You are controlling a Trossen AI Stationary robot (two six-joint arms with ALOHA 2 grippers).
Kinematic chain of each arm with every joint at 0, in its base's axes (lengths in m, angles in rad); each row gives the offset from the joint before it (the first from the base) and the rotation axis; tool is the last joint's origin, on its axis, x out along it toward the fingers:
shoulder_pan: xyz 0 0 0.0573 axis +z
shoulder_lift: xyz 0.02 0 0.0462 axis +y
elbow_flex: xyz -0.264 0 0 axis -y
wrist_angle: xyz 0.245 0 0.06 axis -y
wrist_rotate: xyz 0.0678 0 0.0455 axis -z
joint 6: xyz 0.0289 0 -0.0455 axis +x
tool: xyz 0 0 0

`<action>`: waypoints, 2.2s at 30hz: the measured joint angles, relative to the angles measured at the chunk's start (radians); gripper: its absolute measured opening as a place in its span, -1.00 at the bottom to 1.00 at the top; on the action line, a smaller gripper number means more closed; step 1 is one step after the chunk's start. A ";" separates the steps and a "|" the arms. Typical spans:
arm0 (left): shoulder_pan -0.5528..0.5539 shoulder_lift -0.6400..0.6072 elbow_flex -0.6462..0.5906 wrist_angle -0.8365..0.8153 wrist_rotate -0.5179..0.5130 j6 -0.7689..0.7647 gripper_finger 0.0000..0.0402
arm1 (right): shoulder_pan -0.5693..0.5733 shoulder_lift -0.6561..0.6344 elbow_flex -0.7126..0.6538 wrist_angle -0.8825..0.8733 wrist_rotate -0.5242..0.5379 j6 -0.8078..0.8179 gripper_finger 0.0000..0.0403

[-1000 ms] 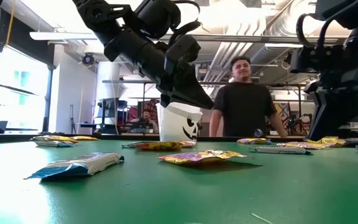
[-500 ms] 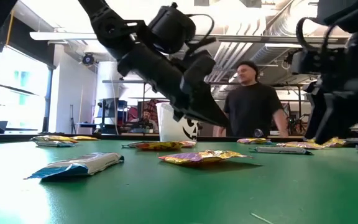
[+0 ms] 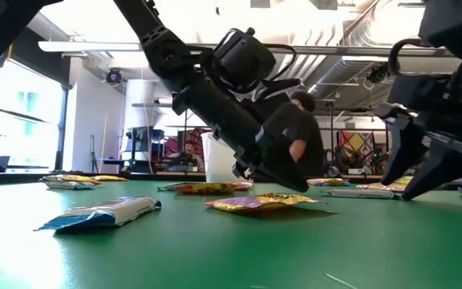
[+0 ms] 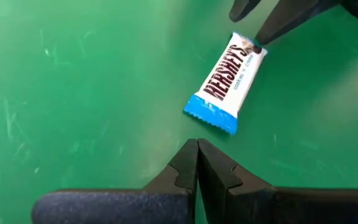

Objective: Sort candy by brand, put in halloween buckets
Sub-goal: Put the white candy into the black bucket

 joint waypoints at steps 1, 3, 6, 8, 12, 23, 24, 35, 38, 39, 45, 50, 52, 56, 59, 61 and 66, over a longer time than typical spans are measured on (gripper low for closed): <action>0.000 0.002 0.002 -0.002 0.000 0.000 -0.99 | -0.004 0.001 0.000 0.013 0.002 -0.032 -0.24; 0.000 0.003 0.002 -0.004 0.000 0.000 -0.99 | -0.005 0.003 0.000 0.027 0.017 -0.076 -0.24; 0.002 0.003 0.002 0.001 0.000 0.000 -0.99 | -0.005 0.003 -0.001 0.038 0.038 -0.135 -0.24; 0.005 0.003 0.002 0.001 0.000 0.000 -0.99 | -0.005 0.003 -0.001 0.060 0.048 -0.179 -0.24; 0.013 0.003 0.002 0.001 0.000 -0.011 -0.99 | -0.007 0.003 -0.001 0.118 0.049 -0.250 -0.24; 0.021 0.003 0.002 0.002 0.016 -0.026 -0.99 | 0.018 0.002 0.096 -0.081 0.045 -0.293 -0.24; 0.021 0.003 0.002 0.002 0.016 -0.026 -0.99 | 0.018 0.002 0.096 -0.090 0.039 -0.302 -0.24; 0.021 0.003 0.002 0.007 0.016 -0.026 -0.99 | -0.021 0.111 0.087 -0.008 0.007 -0.472 -0.24; 0.021 0.003 0.002 0.007 0.016 -0.025 -0.99 | -0.026 0.123 0.087 0.045 0.037 -0.495 -0.24; 0.021 0.003 0.002 0.007 0.016 -0.024 -0.99 | -0.031 0.123 0.087 0.056 0.036 -0.496 -0.24; 0.021 0.003 0.002 0.003 0.016 -0.008 -0.99 | -0.047 0.127 0.087 0.142 0.040 -0.495 -0.24; 0.021 0.003 0.002 0.001 0.016 -0.007 -0.99 | -0.053 0.127 0.087 0.194 0.054 -0.497 -0.24; 0.021 0.003 0.002 -0.003 0.016 -0.007 -0.99 | -0.052 0.127 0.087 0.203 0.058 -0.498 -0.24; 0.021 0.003 0.002 -0.005 0.016 -0.007 -0.99 | -0.052 0.127 0.087 0.204 0.072 -0.496 -0.24; 0.021 0.003 0.002 -0.005 0.016 -0.008 -0.99 | -0.052 0.127 0.087 0.221 0.079 -0.497 -0.24; 0.021 0.003 0.002 -0.005 0.016 -0.007 -0.99 | -0.053 0.126 0.087 0.233 0.079 -0.503 -0.24; 0.021 0.003 0.002 -0.002 0.041 -0.006 -0.99 | -0.070 0.126 0.087 0.245 0.079 -0.514 -0.24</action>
